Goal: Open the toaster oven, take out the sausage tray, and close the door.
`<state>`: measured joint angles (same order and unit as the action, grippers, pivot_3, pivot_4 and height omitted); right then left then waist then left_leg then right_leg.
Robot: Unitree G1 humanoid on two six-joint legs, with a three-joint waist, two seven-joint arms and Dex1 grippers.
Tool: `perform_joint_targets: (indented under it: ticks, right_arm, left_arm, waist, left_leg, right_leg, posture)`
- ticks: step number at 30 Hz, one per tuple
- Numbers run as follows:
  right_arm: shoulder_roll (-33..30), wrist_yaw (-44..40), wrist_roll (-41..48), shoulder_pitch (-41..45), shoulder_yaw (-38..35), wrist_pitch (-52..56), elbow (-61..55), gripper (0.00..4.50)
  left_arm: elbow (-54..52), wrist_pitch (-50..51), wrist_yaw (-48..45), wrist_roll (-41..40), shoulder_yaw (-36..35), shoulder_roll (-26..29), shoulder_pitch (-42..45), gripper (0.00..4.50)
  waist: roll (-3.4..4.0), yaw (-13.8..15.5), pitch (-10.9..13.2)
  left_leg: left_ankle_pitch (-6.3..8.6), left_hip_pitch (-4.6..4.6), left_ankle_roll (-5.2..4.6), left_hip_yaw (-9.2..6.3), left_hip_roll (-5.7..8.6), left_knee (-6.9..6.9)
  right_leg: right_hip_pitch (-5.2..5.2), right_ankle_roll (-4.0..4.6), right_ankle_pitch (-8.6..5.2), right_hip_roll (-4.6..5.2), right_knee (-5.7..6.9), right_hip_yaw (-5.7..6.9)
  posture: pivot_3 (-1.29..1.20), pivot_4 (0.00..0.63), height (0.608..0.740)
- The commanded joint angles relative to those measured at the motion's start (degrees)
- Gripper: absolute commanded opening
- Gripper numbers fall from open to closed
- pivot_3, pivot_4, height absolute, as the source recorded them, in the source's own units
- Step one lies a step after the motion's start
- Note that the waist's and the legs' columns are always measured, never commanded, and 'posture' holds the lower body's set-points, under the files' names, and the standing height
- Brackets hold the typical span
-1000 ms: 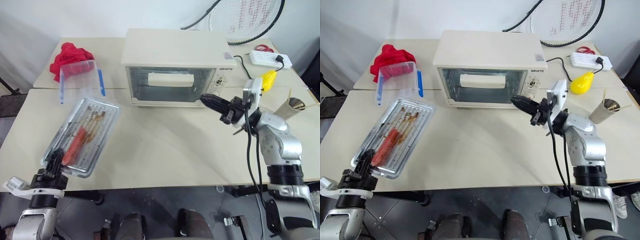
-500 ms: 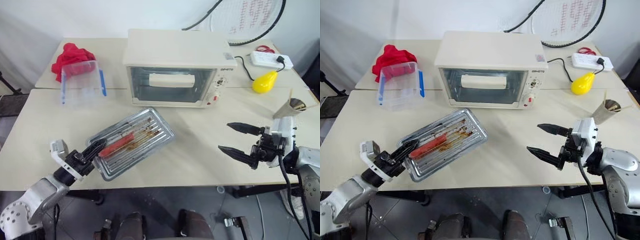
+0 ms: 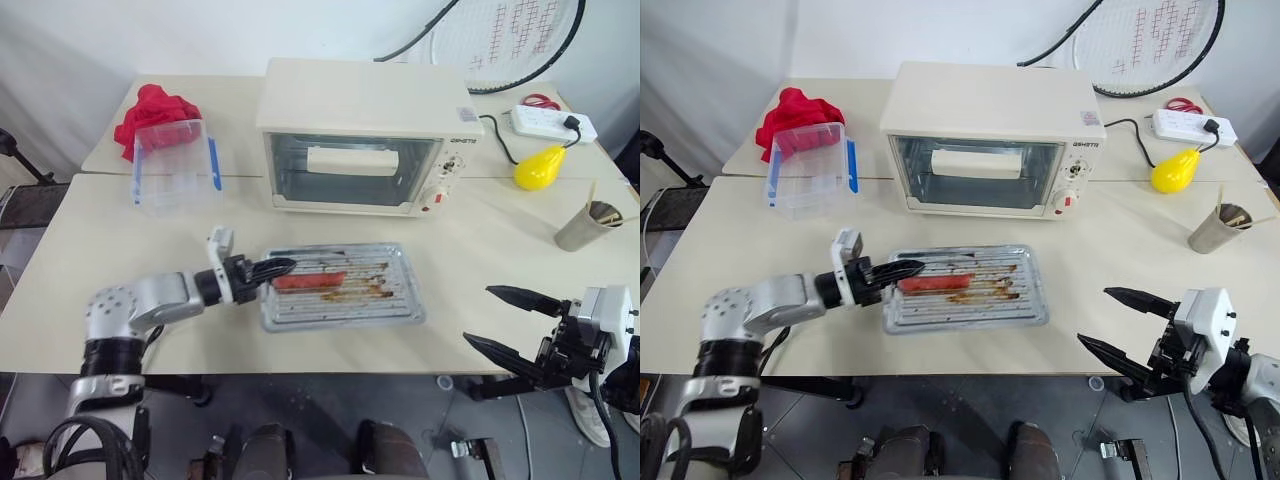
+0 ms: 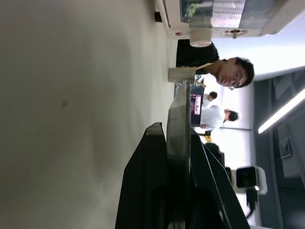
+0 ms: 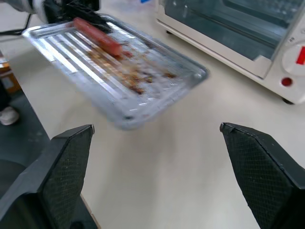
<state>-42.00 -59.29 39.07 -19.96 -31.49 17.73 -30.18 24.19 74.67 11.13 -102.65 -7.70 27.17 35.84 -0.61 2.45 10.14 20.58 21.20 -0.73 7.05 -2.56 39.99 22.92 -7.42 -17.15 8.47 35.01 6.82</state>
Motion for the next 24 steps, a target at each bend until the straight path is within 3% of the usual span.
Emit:
perform_joint_targets:
  ticks: [1, 11, 24]
  right_arm:
    - [0.63, 1.39, 1.85, -1.92, -2.46, 0.16, -3.82, 4.43]
    - [0.6, 4.26, 2.66, -3.24, -1.98, 0.26, -6.19, 4.43]
    - [0.92, 4.39, 1.76, -2.09, 0.16, -0.96, -4.36, 4.5]
  left_arm:
    - [2.88, 0.03, -3.54, 6.13, 0.44, -2.24, 3.15, 0.0]
    - [6.42, 0.69, -17.81, 26.97, 2.55, -5.85, 10.4, 0.0]
    - [-10.65, -0.13, -31.63, 42.79, 4.09, 1.25, 4.38, 3.85]
  waist:
    - [0.0, -0.11, 0.0]
    - [-0.03, -0.91, 0.02]
    - [-0.03, -1.0, 0.02]
  left_leg:
    - [0.0, 0.0, 0.0, 0.03, 0.0, -0.02]
    - [-0.02, 0.01, 0.03, 0.36, -0.01, -0.03]
    - [-0.02, -0.01, 0.04, 0.35, -0.06, -0.05]
  right_leg:
    - [0.0, 0.0, 0.0, -0.01, -0.02, 0.01]
    - [-0.02, -0.01, 0.0, -0.04, -0.05, 0.07]
    - [-0.02, -0.01, 0.0, -0.04, -0.05, 0.06]
  posture:
    - [0.0, 0.15, 0.74]
    - [0.0, 0.15, 0.74]
    - [0.0, 0.15, 0.74]
